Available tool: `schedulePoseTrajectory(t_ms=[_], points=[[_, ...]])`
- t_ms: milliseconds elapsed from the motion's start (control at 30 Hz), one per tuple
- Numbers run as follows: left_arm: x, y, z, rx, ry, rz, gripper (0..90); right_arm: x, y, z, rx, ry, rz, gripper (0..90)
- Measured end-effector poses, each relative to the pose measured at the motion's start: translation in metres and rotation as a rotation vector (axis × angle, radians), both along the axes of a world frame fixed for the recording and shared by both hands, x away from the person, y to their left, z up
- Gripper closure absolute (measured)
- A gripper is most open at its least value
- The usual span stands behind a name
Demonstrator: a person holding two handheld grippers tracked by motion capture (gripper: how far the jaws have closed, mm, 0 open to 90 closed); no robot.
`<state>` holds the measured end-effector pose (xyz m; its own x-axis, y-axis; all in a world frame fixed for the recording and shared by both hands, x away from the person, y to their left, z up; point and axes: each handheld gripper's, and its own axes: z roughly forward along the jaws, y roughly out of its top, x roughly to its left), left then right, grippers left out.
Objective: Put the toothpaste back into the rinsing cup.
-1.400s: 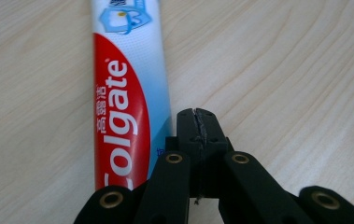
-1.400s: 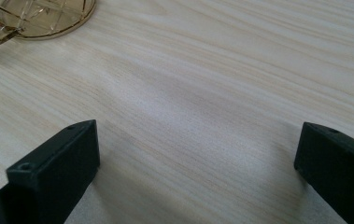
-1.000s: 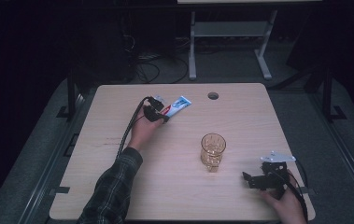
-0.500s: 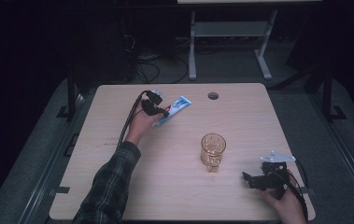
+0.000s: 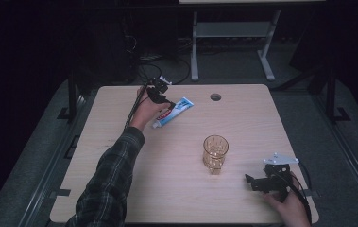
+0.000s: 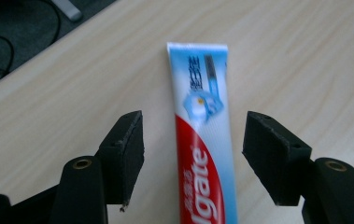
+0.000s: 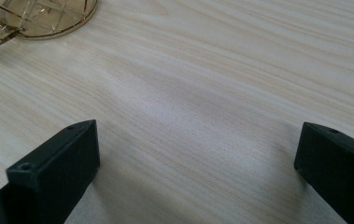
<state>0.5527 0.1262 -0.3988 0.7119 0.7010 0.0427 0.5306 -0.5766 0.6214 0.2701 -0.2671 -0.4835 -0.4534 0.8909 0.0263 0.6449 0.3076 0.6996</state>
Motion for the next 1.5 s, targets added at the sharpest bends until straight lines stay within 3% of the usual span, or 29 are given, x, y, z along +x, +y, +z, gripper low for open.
schedulePoseTrajectory(t_ms=[200,500,733,933,1167,1233,1500], points=[[0.016,-0.009,-0.005,0.012,0.025,-0.003,35.1,0.000,0.000,0.000,0.001,0.000,0.001,0.0],[0.036,-0.028,-0.026,0.022,0.057,-0.013,33.1,0.000,0.000,0.000,0.000,0.000,0.001,0.0],[0.043,-0.034,-0.046,0.010,0.107,-0.018,31.2,0.000,0.000,0.000,-0.001,0.001,0.002,0.0],[0.044,-0.040,-0.058,0.052,0.115,-0.019,31.7,0.000,0.000,0.000,0.001,0.000,0.004,0.0],[0.044,-0.041,-0.058,0.055,0.109,-0.022,33.0,0.000,0.000,0.000,0.000,0.000,0.007,0.0],[0.043,-0.042,-0.056,0.060,0.106,-0.030,38.9,0.000,0.000,0.000,0.000,0.000,0.008,0.0],[0.042,-0.043,-0.055,0.058,0.113,-0.029,47.0,-0.001,0.000,0.000,0.001,0.000,0.012,0.0]])
